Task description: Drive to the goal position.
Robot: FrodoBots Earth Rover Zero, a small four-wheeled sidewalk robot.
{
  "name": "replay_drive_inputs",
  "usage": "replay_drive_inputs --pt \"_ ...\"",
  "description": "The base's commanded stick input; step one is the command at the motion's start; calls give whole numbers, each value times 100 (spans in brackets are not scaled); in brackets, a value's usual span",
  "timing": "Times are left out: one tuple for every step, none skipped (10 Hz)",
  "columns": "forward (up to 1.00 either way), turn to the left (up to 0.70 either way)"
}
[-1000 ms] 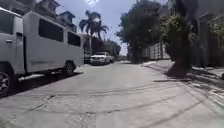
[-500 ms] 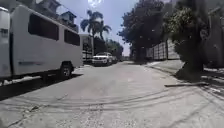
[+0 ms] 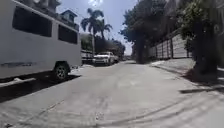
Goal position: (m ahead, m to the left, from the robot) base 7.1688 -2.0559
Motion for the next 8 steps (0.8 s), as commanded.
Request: replay_drive_inputs --pt "100 1" --pt "100 1" --pt "100 1" --pt "100 1" --pt "100 1" --pt "100 1" --pt "100 1" --pt "100 -14"
